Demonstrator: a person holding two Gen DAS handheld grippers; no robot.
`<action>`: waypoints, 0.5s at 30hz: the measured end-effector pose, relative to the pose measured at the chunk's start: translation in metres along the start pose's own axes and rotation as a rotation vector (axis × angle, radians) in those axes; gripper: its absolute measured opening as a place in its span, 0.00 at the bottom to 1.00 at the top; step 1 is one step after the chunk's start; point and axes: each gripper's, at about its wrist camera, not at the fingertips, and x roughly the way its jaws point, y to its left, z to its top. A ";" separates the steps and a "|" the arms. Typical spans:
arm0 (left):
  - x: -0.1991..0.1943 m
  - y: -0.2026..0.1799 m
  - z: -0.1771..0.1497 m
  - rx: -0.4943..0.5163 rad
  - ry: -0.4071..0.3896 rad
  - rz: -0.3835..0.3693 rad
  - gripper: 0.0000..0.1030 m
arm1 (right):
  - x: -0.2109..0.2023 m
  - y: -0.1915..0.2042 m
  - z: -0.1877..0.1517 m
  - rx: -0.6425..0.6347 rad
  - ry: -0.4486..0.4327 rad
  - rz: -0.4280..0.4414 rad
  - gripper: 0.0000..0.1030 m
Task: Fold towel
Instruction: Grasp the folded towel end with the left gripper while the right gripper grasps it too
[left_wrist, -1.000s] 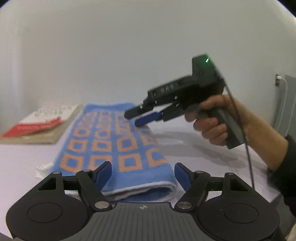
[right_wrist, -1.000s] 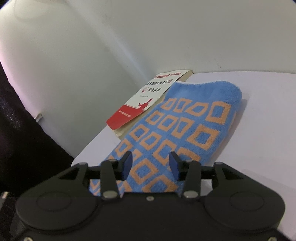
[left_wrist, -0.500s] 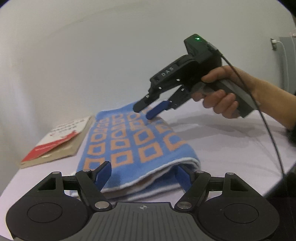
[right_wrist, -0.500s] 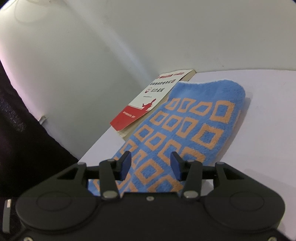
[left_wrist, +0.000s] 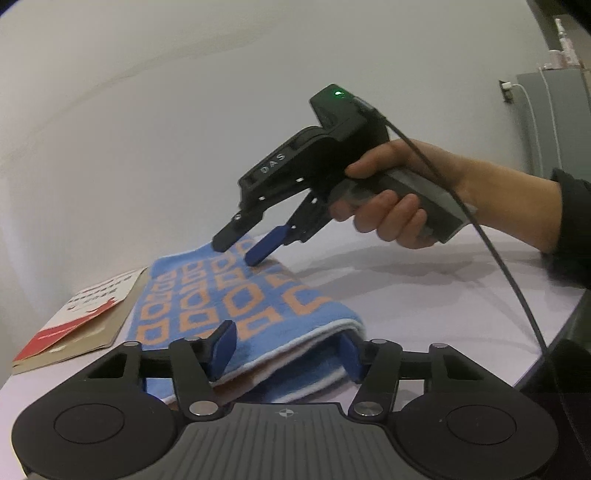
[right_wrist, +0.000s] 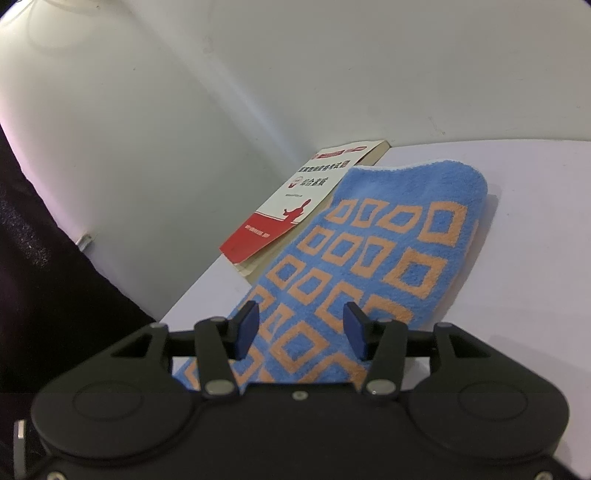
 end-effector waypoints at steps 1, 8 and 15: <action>-0.001 -0.001 0.000 -0.009 -0.008 -0.010 0.47 | 0.000 -0.001 0.000 0.002 0.000 -0.001 0.48; -0.023 -0.001 -0.003 -0.004 -0.013 -0.053 0.47 | -0.012 -0.012 0.006 0.055 -0.083 -0.042 0.48; -0.045 -0.040 0.024 -0.012 -0.133 -0.172 0.73 | -0.038 -0.038 0.011 0.200 -0.273 -0.129 0.55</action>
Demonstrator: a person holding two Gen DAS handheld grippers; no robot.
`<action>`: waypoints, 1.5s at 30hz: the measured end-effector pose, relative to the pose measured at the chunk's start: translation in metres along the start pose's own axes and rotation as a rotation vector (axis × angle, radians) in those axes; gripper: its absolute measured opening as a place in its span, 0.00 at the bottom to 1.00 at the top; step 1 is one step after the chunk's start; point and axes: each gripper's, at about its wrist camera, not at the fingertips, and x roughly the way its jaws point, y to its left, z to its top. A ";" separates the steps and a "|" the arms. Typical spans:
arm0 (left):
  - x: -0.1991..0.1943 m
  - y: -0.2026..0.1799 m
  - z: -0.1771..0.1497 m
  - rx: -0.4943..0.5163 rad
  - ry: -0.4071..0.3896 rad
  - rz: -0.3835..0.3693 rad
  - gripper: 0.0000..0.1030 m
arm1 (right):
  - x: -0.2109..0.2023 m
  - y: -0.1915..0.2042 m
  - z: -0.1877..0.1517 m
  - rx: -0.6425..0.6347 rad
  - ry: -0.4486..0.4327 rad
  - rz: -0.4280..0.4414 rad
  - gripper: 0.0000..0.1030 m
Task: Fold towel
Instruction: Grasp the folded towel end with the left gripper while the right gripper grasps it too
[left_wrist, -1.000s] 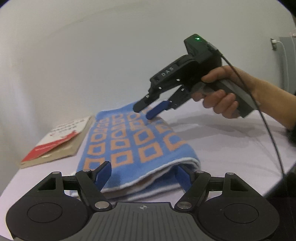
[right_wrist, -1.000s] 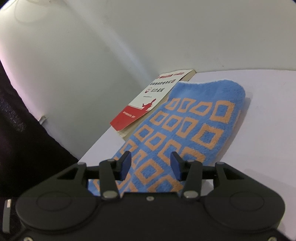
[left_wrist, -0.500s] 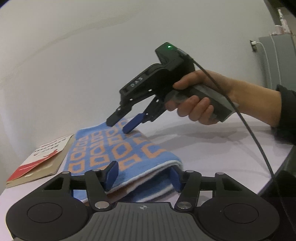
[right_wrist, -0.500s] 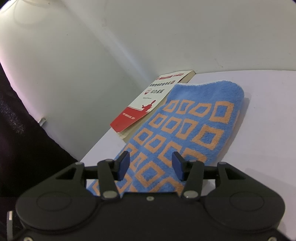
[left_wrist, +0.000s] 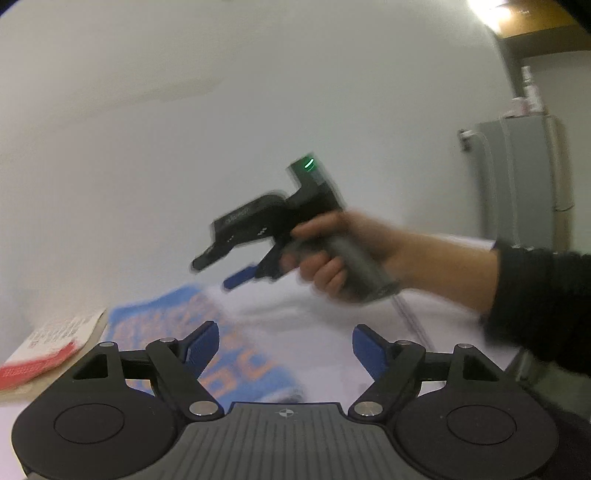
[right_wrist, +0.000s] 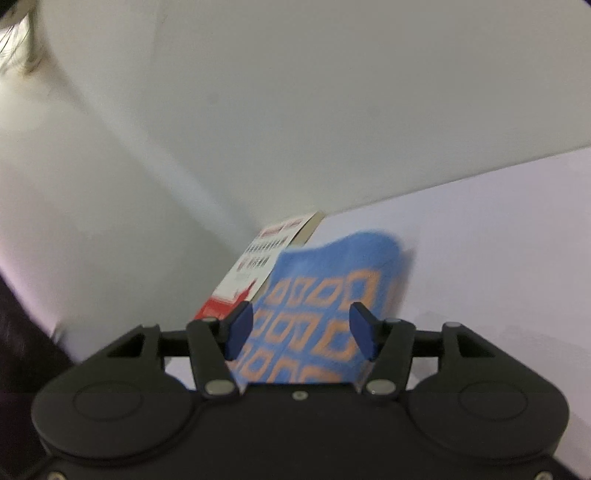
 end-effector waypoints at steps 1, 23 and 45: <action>0.005 -0.008 -0.001 0.006 0.012 -0.009 0.73 | 0.000 -0.003 0.001 0.011 -0.004 -0.001 0.55; 0.008 -0.021 -0.050 -0.041 0.149 0.095 0.21 | 0.012 -0.016 0.012 0.050 -0.046 -0.106 0.55; 0.016 -0.005 -0.046 -0.100 0.097 0.037 0.15 | 0.080 0.004 0.047 -0.049 0.100 -0.272 0.08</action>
